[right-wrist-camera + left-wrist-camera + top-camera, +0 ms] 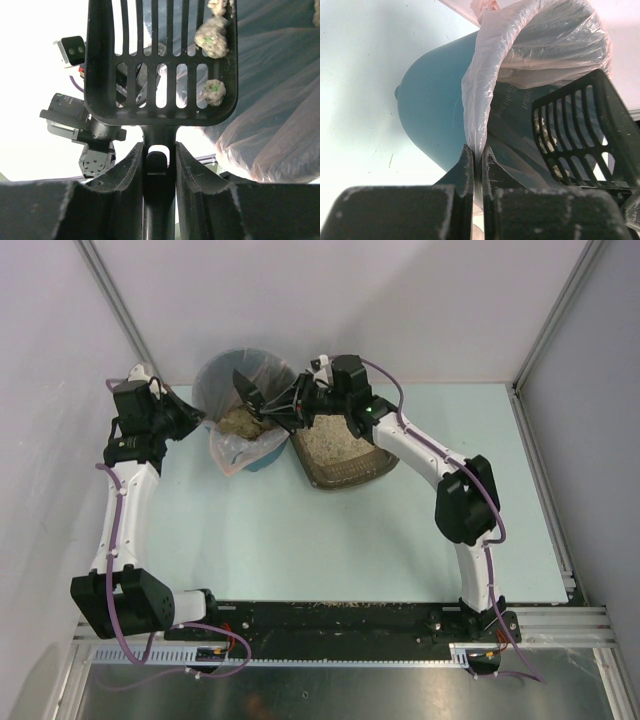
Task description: Clean the litter box
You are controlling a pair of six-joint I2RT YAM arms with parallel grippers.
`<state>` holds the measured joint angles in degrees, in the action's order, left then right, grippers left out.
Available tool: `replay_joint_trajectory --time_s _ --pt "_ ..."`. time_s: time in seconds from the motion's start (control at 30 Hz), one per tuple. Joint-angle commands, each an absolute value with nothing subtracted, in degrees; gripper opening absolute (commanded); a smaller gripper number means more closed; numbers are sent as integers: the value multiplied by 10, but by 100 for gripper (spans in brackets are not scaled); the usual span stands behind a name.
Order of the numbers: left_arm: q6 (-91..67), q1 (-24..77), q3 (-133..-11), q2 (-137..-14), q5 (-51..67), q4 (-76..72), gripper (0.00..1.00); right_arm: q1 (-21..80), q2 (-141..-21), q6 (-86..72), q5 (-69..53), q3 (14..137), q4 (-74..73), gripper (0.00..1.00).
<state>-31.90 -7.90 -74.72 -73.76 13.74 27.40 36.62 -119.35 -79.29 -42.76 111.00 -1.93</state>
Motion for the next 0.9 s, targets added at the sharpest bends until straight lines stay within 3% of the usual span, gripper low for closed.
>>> replay_joint_trajectory --time_s 0.0,0.07,0.23,0.47,0.87 --pt "-295 -69 -752 -737 167 279 0 364 -1158 -911 -454 1052 126 0" --pt "-295 -69 -752 -737 166 279 0 362 -1151 -970 -451 1014 196 0" --pt "-295 -69 -751 -737 166 279 0 361 -1143 -988 -446 994 205 0" --pt "-294 -69 -750 -736 164 279 0 352 -1146 -1131 -426 911 411 0" --pt "-296 -69 -751 -734 165 279 0 345 -1143 -1174 -429 909 479 0"
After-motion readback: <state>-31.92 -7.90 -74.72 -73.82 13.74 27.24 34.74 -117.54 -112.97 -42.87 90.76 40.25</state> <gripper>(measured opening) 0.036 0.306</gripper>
